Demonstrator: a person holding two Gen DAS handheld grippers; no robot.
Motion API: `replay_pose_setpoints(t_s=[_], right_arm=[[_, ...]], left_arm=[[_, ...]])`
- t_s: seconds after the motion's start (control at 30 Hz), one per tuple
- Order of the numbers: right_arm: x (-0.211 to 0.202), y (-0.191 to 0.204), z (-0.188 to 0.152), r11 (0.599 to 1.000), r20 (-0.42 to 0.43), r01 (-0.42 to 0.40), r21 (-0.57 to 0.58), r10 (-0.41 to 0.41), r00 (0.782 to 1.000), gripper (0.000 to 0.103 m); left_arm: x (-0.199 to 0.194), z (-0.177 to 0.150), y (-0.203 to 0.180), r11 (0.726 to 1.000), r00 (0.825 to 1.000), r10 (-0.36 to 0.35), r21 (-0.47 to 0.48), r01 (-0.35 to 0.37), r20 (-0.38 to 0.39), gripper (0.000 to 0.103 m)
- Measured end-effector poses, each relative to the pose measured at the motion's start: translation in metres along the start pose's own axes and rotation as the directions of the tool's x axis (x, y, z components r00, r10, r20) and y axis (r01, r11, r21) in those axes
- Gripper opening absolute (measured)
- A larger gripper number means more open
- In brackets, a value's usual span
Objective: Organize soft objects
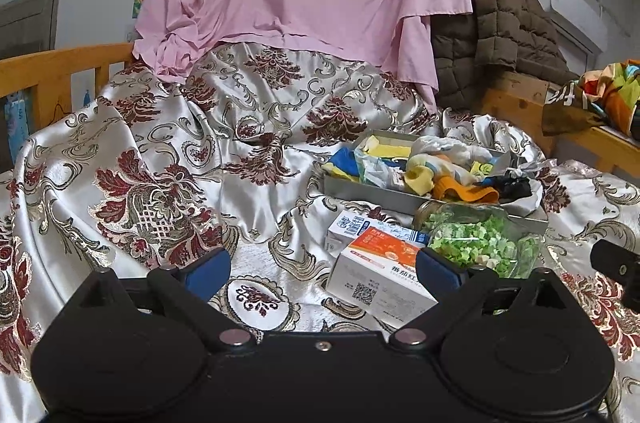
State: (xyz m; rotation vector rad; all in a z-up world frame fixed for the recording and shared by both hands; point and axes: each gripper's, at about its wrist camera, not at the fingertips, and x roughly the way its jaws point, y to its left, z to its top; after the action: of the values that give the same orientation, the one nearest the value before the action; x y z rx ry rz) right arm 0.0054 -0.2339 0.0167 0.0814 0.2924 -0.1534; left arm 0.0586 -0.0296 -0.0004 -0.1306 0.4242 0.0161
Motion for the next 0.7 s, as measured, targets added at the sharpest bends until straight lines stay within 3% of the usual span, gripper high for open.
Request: replay_pose_setpoints(t_s=[0.7], right_arm=[[0.0071,0.0012,-0.0031,1.000,-0.044,-0.028,-0.002,0.028,0.999,0.103]], left_arm=[[0.0018,-0.0012,0.0034,1.000,1.000,0.019,-0.008,-0.019,-0.001,0.102]])
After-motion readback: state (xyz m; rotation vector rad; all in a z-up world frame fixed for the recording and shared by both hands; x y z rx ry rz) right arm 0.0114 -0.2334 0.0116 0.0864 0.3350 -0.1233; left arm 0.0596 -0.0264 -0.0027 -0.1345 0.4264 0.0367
